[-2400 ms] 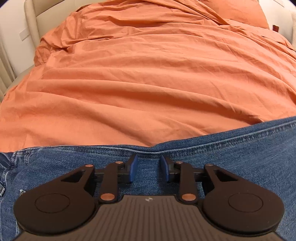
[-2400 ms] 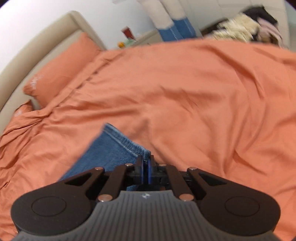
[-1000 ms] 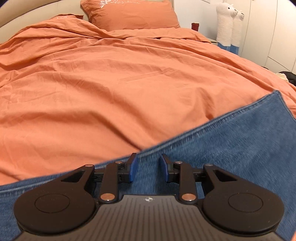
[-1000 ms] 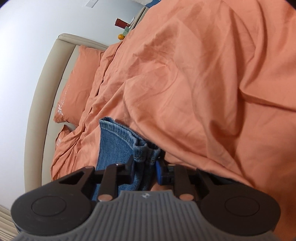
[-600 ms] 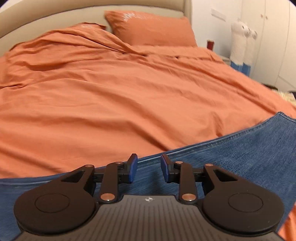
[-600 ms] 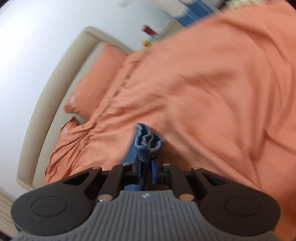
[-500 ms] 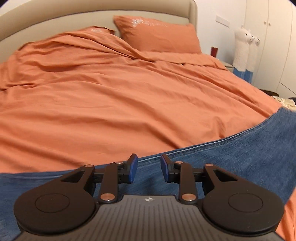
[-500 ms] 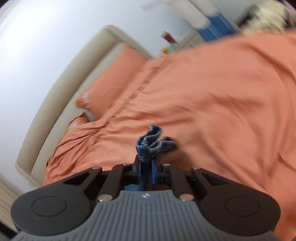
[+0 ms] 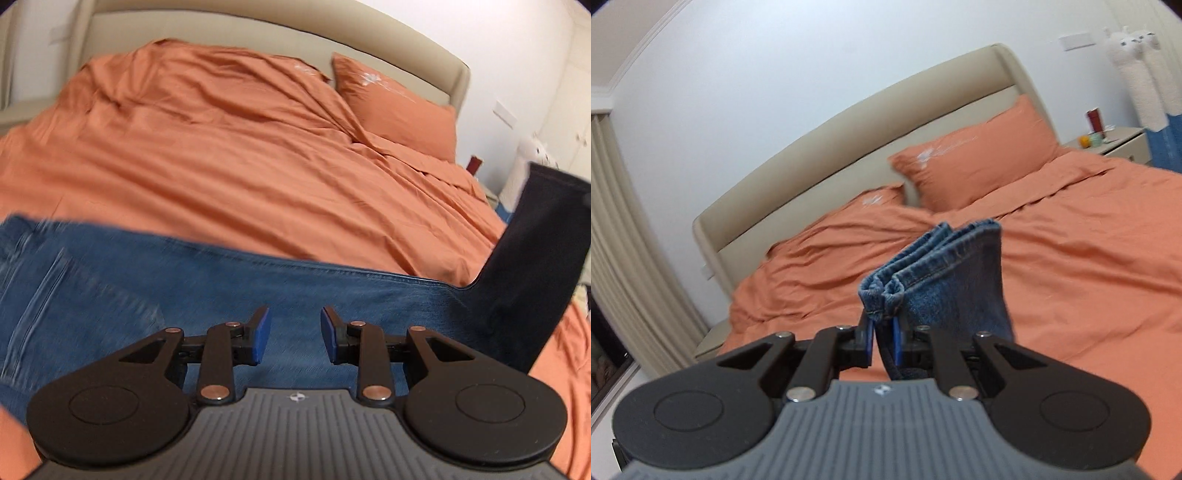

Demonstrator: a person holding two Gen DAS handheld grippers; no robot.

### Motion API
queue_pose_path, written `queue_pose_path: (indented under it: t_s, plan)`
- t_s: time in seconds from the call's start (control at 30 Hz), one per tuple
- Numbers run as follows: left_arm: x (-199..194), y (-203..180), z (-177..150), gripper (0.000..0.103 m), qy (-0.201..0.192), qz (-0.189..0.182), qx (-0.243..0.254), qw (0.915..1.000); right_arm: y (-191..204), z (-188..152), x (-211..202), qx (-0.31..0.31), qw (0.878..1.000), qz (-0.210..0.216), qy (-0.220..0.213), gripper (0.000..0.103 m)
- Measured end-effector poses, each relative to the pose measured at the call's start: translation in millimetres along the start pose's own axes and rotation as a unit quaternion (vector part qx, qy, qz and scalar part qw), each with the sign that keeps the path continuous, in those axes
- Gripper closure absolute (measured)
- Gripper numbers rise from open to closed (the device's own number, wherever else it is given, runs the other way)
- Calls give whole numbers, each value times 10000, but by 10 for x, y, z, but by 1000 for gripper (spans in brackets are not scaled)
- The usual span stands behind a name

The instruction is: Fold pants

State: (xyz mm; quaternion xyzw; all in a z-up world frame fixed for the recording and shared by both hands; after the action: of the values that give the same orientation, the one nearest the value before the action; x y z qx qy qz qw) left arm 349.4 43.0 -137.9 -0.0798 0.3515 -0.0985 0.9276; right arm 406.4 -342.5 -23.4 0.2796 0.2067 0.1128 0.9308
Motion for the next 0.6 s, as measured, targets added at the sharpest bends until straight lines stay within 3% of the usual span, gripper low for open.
queue_pose_path:
  t_s: [0.2, 0.4, 0.47, 0.6]
  plan:
    - [-49, 202, -138, 67, 100, -258, -455, 9986, 472, -1153, 512, 5, 9960, 263, 856, 98]
    - [131, 184, -264, 65, 380, -566, -472, 9966, 450, -2497, 902, -456, 9765, -104, 2103, 97]
    - [216, 186, -296, 61, 480, -707, -586, 9946, 377, -2697, 956, -630, 9686, -281, 2388, 94]
    - [381, 161, -321, 55, 635, -963, -755, 9905, 351, -2732, 931, -615, 9620, -249, 2649, 79]
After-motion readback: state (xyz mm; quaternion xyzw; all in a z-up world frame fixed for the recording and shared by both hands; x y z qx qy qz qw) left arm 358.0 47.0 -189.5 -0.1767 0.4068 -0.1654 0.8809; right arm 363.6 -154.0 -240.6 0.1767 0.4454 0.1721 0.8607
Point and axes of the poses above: each gripper's, at about its wrist camera, not at the fingertips, and x roughly the way its jaws point, y to its left, z to its top, the point moved 7 cm from there along x, roughly the way its jaws point, and after that the axes turned 5 degrees about x, right-handed, at the moved point
